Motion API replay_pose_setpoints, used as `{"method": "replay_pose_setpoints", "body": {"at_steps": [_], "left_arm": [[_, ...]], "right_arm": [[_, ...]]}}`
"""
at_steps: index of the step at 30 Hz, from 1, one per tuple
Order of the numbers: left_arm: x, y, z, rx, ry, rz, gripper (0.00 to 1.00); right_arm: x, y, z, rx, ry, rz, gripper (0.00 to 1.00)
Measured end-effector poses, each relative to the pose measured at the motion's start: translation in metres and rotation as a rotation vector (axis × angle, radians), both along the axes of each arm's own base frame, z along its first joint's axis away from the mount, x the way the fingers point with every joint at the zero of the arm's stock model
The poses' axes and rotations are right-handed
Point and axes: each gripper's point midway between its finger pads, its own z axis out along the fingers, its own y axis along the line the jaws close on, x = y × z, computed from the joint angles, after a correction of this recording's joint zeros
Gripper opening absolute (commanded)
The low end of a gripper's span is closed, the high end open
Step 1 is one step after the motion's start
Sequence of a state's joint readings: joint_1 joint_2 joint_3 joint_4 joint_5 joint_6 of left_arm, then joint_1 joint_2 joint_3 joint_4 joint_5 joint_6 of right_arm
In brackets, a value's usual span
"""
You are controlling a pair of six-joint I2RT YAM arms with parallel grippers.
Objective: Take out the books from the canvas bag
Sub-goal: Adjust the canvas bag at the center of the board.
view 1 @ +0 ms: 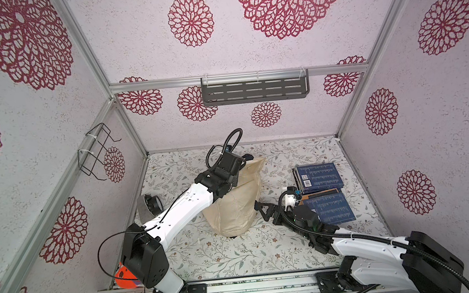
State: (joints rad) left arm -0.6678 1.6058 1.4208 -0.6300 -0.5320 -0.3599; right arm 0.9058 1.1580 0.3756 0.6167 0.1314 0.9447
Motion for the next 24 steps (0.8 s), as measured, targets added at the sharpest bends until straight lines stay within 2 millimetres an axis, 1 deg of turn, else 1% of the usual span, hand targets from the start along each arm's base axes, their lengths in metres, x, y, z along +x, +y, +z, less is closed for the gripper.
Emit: {"method": "replay_pose_setpoints", "body": {"at_steps": [4, 7, 10, 13, 16, 19, 24], "left_arm": [[0.002, -0.001, 0.001, -0.005, 0.007, 0.002, 0.0], [0.002, -0.002, 0.003, -0.012, 0.011, 0.001, 0.0], [0.002, -0.003, 0.005, -0.02, 0.013, 0.001, 0.0], [0.001, -0.003, 0.005, -0.024, 0.017, 0.005, 0.0], [0.003, -0.004, 0.004, -0.03, 0.02, 0.012, 0.0], [0.004, -0.005, 0.003, -0.035, 0.024, 0.017, 0.0], [0.004, -0.006, 0.002, -0.047, 0.029, 0.025, 0.0]], "right_arm": [[-0.004, 0.011, -0.005, 0.008, -0.001, 0.009, 0.96], [-0.003, 0.017, -0.013, 0.016, 0.017, 0.006, 0.92], [-0.005, 0.022, -0.022, 0.017, 0.038, -0.003, 0.91], [-0.011, 0.026, -0.027, 0.019, 0.052, -0.023, 0.89], [-0.021, 0.035, -0.027, 0.026, 0.062, -0.03, 0.86], [-0.023, 0.043, -0.03, 0.043, 0.092, -0.05, 0.82], [-0.019, 0.048, -0.056, 0.02, 0.151, -0.089, 0.76]]}}
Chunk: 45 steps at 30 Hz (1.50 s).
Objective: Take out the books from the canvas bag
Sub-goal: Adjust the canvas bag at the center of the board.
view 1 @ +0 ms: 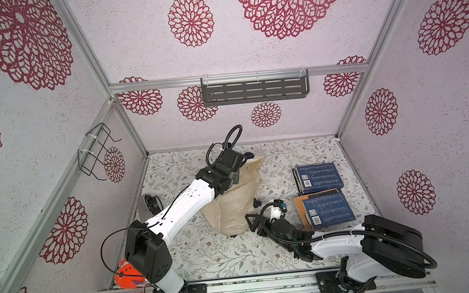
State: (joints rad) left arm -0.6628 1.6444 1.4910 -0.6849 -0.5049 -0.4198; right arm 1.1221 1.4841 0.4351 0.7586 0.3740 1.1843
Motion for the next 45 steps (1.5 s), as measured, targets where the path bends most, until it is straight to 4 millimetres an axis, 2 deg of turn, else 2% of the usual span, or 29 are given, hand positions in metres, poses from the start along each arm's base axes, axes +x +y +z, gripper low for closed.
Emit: {"method": "replay_pose_setpoints", "body": {"at_steps": [3, 12, 18, 20, 21, 30, 31, 34, 38, 45], "left_arm": [[0.0, 0.0, 0.0, -0.004, 0.002, 0.002, 0.0], [-0.002, -0.003, -0.002, -0.027, 0.014, 0.001, 0.0], [-0.002, -0.003, -0.003, -0.031, 0.019, 0.0, 0.0], [-0.002, -0.003, -0.003, -0.032, 0.019, -0.001, 0.0], [-0.003, -0.003, -0.003, -0.033, 0.02, -0.001, 0.0], [-0.001, 0.002, 0.001, -0.035, 0.011, 0.007, 0.0], [-0.001, 0.003, 0.002, -0.037, 0.006, 0.009, 0.03], [0.001, 0.008, 0.004, -0.038, -0.003, 0.017, 0.24], [0.003, 0.012, 0.005, -0.041, -0.014, 0.028, 0.43], [0.005, 0.016, 0.004, -0.042, -0.017, 0.038, 0.62]], "right_arm": [[0.004, 0.009, -0.008, -0.01, 0.021, -0.006, 0.73], [0.017, 0.034, -0.012, 0.018, 0.036, -0.02, 0.55], [0.024, 0.032, -0.028, 0.015, 0.071, -0.05, 0.24], [0.026, 0.03, -0.03, 0.021, 0.078, -0.058, 0.06], [0.026, 0.03, -0.029, 0.025, 0.079, -0.06, 0.01], [0.027, 0.024, -0.032, 0.022, 0.083, -0.069, 0.0], [0.027, 0.023, -0.031, 0.024, 0.081, -0.069, 0.0], [0.027, 0.024, -0.024, 0.035, 0.07, -0.062, 0.0], [0.026, 0.026, -0.017, 0.031, 0.053, -0.045, 0.0], [0.026, 0.025, -0.011, 0.006, 0.031, -0.02, 0.0]]}}
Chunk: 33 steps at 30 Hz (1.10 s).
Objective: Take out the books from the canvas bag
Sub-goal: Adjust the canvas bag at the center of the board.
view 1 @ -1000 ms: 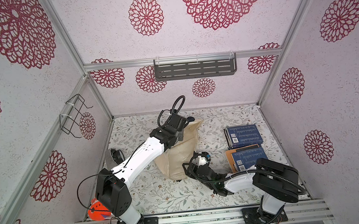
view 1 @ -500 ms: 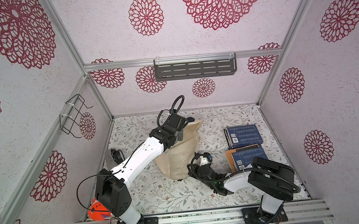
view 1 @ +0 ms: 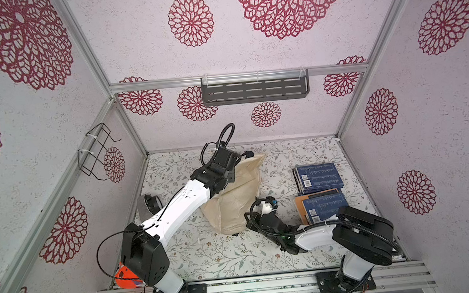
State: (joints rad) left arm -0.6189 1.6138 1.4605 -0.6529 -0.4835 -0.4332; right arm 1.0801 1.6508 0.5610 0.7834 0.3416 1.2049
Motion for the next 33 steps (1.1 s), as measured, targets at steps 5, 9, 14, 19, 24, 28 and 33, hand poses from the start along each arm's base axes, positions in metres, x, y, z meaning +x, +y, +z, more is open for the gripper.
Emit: {"method": "replay_pose_setpoints", "body": {"at_steps": [5, 9, 14, 19, 24, 28, 33], "left_arm": [[0.001, 0.004, 0.003, -0.005, -0.006, 0.01, 0.93], [0.002, 0.007, 0.011, -0.011, -0.021, 0.012, 0.98], [0.003, 0.008, 0.032, -0.033, -0.062, 0.016, 0.98], [0.004, 0.012, 0.072, -0.074, -0.148, 0.02, 0.98], [0.0, 0.019, 0.121, -0.122, -0.252, 0.024, 0.98], [-0.009, 0.03, 0.148, -0.154, -0.314, 0.039, 0.98], [-0.024, 0.055, 0.165, -0.176, -0.364, 0.083, 0.98]], "right_arm": [[-0.001, -0.002, 0.007, -0.011, -0.012, 0.009, 0.0], [-0.001, -0.003, 0.011, -0.017, -0.024, 0.016, 0.0], [-0.002, -0.003, 0.011, -0.03, -0.03, 0.027, 0.0], [-0.001, -0.001, 0.013, -0.045, -0.034, 0.036, 0.0], [0.0, -0.001, 0.02, -0.047, -0.046, 0.043, 0.0], [0.0, -0.004, 0.027, -0.057, -0.058, 0.05, 0.0], [0.004, -0.007, 0.045, -0.071, -0.084, 0.053, 0.0]]}}
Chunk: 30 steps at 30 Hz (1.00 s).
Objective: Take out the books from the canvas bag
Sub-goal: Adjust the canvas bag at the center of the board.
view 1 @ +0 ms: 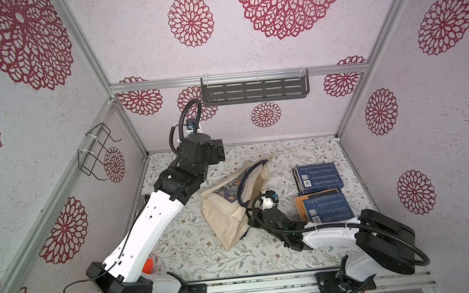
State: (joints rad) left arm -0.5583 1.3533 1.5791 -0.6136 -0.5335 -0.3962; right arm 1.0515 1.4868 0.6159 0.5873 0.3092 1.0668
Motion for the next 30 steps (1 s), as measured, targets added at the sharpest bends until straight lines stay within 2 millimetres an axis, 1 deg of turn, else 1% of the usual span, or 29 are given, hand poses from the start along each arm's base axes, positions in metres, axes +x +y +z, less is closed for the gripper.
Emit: {"method": "replay_pose_setpoints", "body": {"at_steps": [3, 5, 10, 14, 18, 21, 27, 30], "left_arm": [[-0.009, 0.017, 0.0, -0.01, -0.007, 0.032, 0.98], [-0.013, 0.028, -0.004, -0.015, -0.002, 0.054, 0.98], [-0.023, 0.045, -0.015, -0.016, 0.022, 0.087, 0.98], [-0.033, 0.052, -0.023, -0.013, 0.041, 0.095, 0.98], [-0.044, 0.058, -0.029, -0.01, 0.051, 0.098, 0.98], [-0.05, 0.063, -0.033, -0.005, 0.062, 0.103, 0.98], [-0.056, 0.07, -0.038, 0.004, 0.082, 0.115, 0.98], [-0.057, 0.072, -0.04, 0.008, 0.091, 0.12, 0.98]], "right_arm": [[0.004, 0.002, 0.017, -0.002, -0.018, 0.006, 0.0], [0.006, 0.002, 0.026, -0.011, -0.027, 0.013, 0.0], [0.017, 0.002, 0.041, -0.061, -0.035, 0.022, 0.0], [0.026, 0.0, 0.049, -0.082, -0.027, 0.032, 0.0], [0.035, -0.008, 0.05, -0.09, 0.002, 0.031, 0.0], [0.042, -0.017, 0.055, -0.099, 0.018, 0.023, 0.0], [0.057, -0.026, 0.081, -0.103, 0.01, 0.012, 0.0], [0.063, -0.03, 0.088, -0.099, 0.012, 0.019, 0.0]]}}
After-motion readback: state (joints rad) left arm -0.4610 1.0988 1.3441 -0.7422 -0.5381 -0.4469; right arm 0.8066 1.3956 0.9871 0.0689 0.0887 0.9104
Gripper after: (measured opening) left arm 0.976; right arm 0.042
